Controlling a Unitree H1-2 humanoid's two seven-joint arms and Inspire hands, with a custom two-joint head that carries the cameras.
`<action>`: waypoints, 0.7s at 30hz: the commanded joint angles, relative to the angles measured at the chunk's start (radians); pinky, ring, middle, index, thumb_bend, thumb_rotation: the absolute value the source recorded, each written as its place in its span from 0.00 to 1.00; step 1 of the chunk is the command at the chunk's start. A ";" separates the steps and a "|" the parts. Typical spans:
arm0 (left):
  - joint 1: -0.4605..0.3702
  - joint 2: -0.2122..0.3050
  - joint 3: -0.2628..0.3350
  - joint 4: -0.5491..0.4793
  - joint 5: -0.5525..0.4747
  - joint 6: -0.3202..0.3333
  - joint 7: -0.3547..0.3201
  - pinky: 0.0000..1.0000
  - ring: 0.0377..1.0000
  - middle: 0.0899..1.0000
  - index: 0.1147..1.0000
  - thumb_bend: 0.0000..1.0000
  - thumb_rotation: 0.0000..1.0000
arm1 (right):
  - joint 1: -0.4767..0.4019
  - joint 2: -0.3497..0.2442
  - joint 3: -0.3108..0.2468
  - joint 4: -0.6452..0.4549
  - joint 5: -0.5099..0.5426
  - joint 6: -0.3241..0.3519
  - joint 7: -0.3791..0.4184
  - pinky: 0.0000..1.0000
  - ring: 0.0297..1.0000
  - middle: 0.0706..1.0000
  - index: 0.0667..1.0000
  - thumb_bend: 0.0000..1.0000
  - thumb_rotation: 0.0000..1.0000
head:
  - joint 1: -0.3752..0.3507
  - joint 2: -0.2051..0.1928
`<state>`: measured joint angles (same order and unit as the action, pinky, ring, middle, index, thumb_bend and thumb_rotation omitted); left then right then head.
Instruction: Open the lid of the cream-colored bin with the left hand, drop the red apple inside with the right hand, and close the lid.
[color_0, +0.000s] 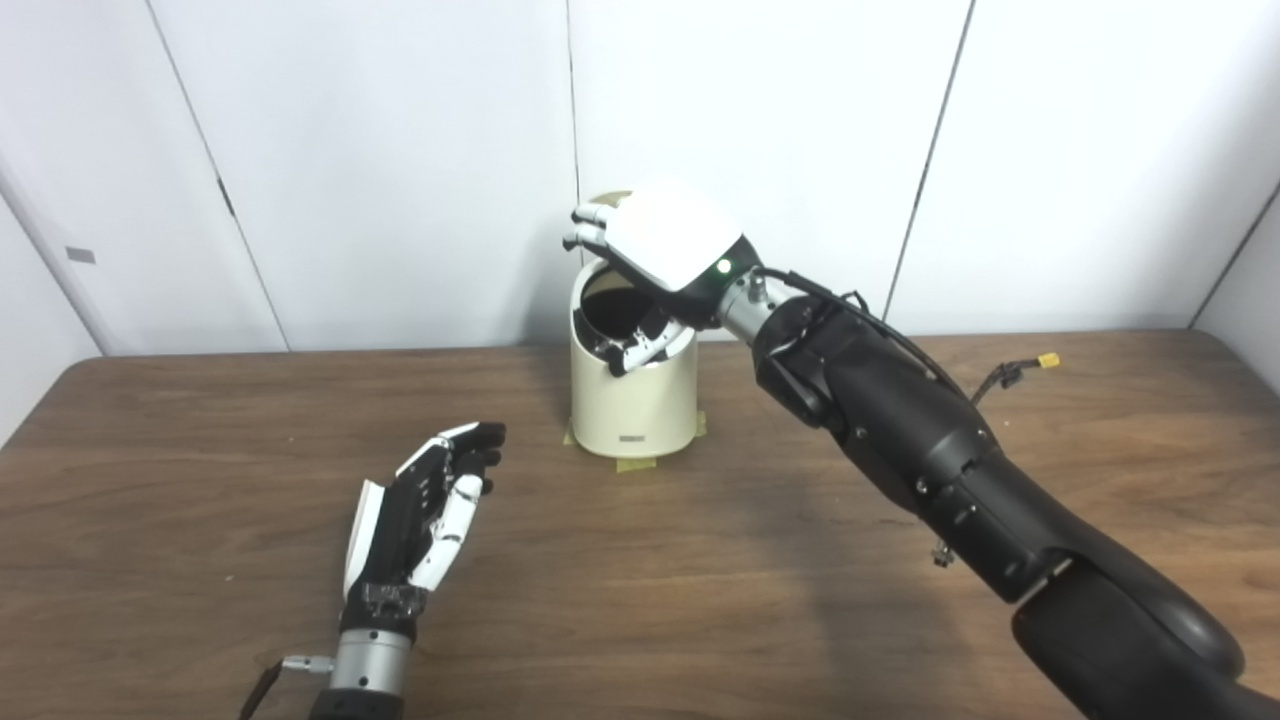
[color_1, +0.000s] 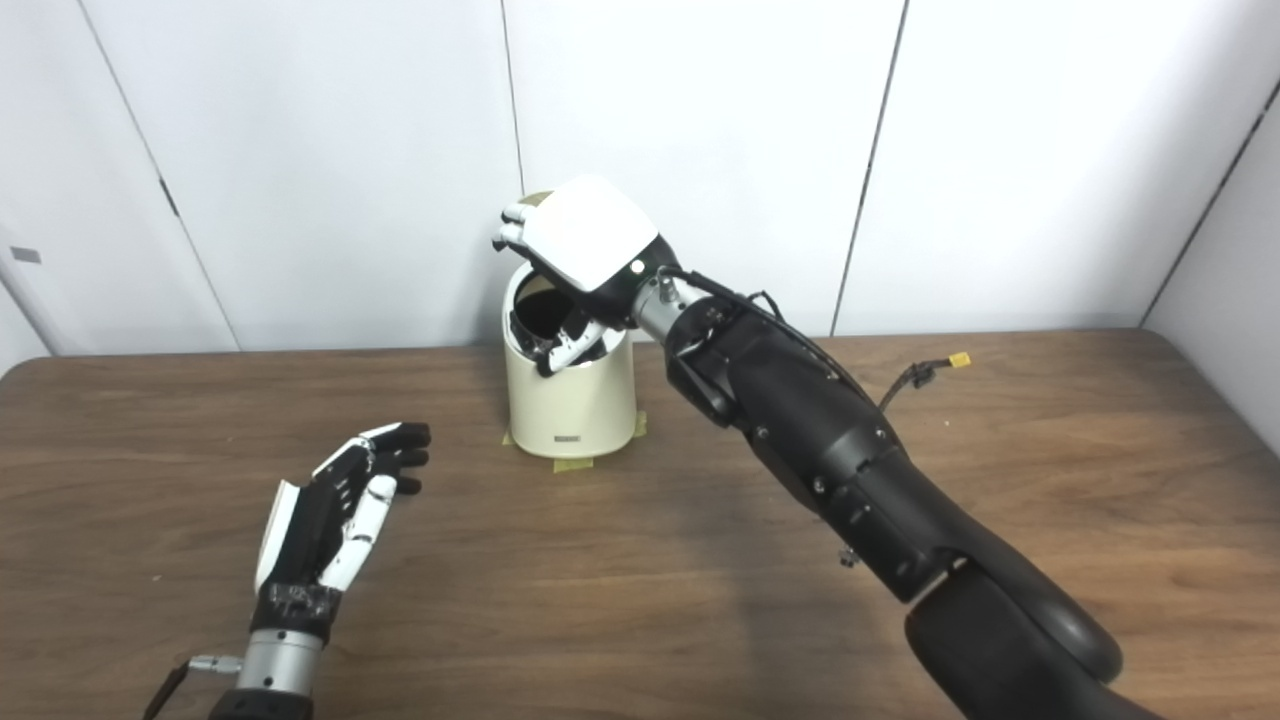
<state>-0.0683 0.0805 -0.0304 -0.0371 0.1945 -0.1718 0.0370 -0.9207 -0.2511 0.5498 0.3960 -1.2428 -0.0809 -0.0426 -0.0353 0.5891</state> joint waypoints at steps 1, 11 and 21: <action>-0.019 0.001 -0.003 0.014 0.006 -0.035 0.007 0.65 0.73 0.74 0.70 0.31 0.75 | -0.056 -0.019 -0.019 -0.011 -0.001 0.036 -0.019 0.51 0.71 0.84 0.77 1.00 0.52 | 0.000 0.001; -0.023 0.002 -0.003 0.026 0.006 -0.046 0.009 0.64 0.73 0.74 0.70 0.30 0.73 | -0.012 -0.003 -0.061 0.035 0.044 -0.048 -0.455 0.39 0.47 0.52 0.49 0.86 0.37 | 0.003 -0.008; -0.025 -0.002 0.010 0.036 0.008 -0.053 0.029 0.64 0.70 0.70 0.67 0.30 0.70 | 0.275 0.006 -0.217 -0.223 0.389 -0.203 -0.435 0.30 0.33 0.37 0.44 0.51 0.16 | 0.003 -0.014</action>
<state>-0.0811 0.0799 -0.0248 -0.0164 0.1926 -0.1913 0.0482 -0.6392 -0.2236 0.3491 0.1981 -0.9038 -0.2442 -0.4930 -0.0322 0.5737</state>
